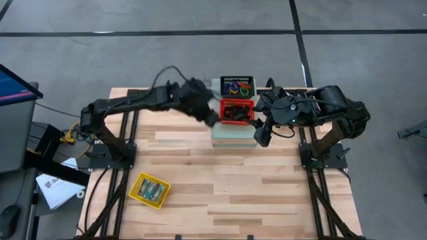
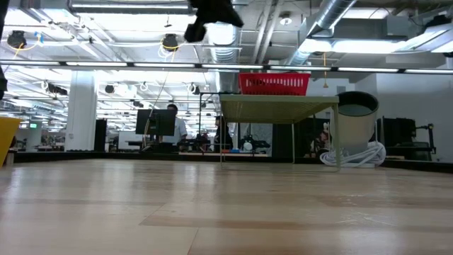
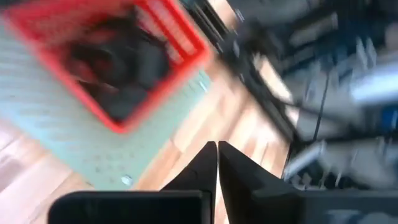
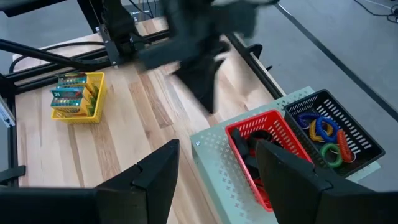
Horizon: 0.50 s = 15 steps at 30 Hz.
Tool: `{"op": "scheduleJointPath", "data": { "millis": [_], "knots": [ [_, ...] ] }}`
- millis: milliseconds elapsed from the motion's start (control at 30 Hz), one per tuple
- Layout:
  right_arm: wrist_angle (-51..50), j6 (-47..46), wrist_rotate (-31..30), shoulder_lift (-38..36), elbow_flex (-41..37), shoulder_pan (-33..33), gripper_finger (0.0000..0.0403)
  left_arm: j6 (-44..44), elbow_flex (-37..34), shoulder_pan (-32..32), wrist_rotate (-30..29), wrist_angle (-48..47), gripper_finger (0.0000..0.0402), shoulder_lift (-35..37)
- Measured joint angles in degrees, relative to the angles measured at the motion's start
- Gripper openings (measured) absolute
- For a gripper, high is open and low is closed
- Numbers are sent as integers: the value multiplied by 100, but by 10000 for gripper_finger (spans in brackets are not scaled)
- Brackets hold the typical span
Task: Pick & Place Office Desk Supplies
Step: Put the red bin on the shelf
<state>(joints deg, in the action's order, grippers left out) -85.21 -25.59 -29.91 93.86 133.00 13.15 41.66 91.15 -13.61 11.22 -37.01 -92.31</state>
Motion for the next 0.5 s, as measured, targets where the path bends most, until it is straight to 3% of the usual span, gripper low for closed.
{"op": "scheduleJointPath", "data": {
  "millis": [100, 233, 367, 500],
  "knots": [
    [3, -66, -3, 0, -1, 0, 210, -612, 0, 521, -71, 83, 4, -179],
    [-1, -144, -4, 0, 1, 0, 210, -1101, 0, 946, -647, 194, 1, -618],
    [-5, -146, -4, 0, -1, 0, 210, -1749, 0, 965, -1256, 670, 0, -1083],
    [-7, -203, -6, 0, 0, 0, 210, -2034, -4, 841, -1365, 1113, 0, -1479]
  ]
}}
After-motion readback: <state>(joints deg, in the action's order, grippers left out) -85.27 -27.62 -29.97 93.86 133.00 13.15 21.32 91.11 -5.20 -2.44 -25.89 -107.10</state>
